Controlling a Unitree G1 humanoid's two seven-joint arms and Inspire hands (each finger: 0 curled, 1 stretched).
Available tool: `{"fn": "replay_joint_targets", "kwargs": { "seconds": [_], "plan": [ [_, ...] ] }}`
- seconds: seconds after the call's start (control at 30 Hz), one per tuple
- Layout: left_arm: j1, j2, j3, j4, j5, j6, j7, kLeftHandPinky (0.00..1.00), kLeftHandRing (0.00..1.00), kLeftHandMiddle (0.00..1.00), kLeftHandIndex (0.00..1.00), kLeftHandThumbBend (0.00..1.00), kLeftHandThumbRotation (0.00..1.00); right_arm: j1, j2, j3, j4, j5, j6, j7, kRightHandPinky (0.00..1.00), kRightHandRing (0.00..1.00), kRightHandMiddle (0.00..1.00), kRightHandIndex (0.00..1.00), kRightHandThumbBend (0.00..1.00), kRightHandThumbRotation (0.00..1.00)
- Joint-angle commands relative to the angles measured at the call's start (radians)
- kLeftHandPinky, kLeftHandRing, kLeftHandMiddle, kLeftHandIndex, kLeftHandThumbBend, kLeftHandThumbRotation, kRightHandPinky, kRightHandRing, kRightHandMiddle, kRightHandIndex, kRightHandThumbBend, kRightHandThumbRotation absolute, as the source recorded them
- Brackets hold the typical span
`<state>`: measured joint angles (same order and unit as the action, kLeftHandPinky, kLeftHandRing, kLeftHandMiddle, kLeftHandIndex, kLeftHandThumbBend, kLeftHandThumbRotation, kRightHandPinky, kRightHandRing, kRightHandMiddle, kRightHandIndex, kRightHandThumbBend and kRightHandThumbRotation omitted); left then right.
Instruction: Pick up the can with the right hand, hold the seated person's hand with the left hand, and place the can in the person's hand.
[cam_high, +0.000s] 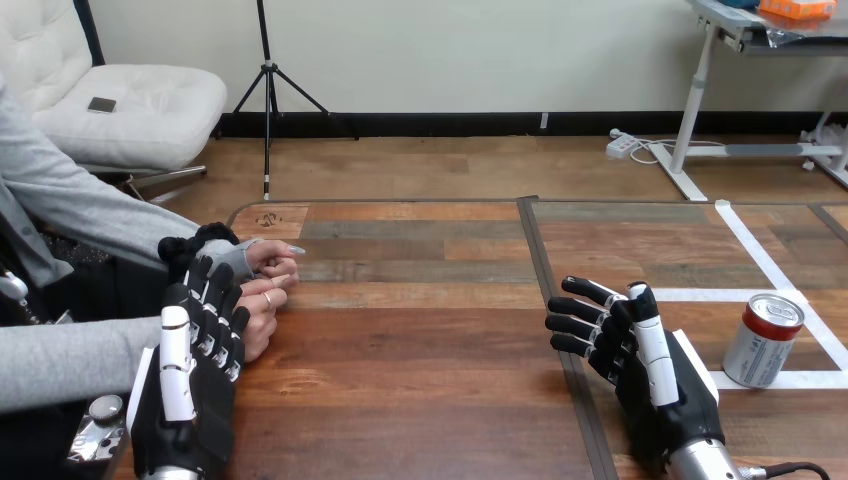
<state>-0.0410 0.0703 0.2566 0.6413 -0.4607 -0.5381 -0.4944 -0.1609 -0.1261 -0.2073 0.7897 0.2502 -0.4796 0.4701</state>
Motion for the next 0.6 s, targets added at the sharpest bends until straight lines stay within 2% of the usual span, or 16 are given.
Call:
{"fn": "replay_joint_targets", "kwargs": {
  "seconds": [0.0, 0.57],
  "plan": [
    [-0.041, 0.009, 0.009, -0.045, 0.015, -0.012, 0.001, 1.00, 0.99, 0.97, 1.00, 0.52, 1.00, -0.068, -0.018, 0.000, -0.036, 0.000, -0.015, 0.005, 0.75, 0.74, 0.75, 0.77, 0.74, 0.91],
    [-0.043, 0.012, 0.007, -0.049, 0.031, -0.013, 0.011, 1.00, 0.98, 0.96, 0.99, 0.53, 1.00, -0.069, -0.019, 0.001, -0.050, -0.002, -0.007, 0.000, 0.73, 0.74, 0.74, 0.77, 0.76, 0.91]
  ]
}}
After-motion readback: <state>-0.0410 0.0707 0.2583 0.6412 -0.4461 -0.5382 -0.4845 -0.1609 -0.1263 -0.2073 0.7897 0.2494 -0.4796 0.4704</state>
